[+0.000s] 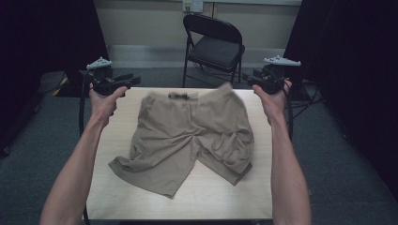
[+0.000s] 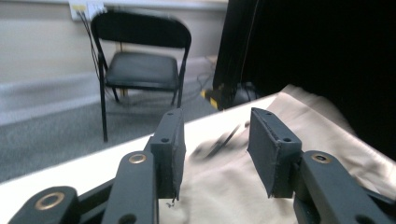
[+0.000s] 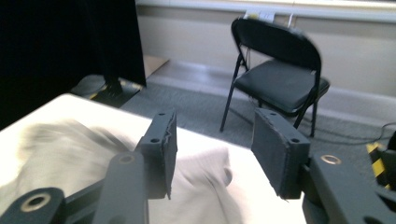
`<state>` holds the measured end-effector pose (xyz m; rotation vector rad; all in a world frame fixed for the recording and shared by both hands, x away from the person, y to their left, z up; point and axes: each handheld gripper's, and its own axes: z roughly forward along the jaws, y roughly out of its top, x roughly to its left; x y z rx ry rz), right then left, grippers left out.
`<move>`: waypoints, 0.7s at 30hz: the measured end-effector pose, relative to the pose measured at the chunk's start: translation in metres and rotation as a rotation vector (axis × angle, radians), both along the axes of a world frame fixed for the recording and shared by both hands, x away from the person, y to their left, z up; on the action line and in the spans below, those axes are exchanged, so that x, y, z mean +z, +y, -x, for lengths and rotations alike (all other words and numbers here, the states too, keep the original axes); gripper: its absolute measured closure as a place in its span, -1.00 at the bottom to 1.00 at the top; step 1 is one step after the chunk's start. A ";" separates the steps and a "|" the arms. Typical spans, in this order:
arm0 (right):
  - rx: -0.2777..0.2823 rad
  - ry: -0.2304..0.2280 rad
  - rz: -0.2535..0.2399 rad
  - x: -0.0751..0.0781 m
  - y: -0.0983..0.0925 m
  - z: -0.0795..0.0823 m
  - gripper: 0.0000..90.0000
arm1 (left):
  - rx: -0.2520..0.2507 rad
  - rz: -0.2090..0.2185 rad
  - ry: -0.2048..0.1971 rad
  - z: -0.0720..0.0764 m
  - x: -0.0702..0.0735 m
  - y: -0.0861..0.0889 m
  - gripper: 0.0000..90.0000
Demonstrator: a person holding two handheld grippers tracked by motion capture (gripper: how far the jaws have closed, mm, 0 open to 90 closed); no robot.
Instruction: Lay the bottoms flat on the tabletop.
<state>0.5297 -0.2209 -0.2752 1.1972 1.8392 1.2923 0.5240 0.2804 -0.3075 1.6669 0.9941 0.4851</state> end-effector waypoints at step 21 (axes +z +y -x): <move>0.309 0.106 -0.013 -0.096 0.065 0.086 -0.04 | -0.212 -0.033 0.086 0.077 -0.074 -0.013 0.60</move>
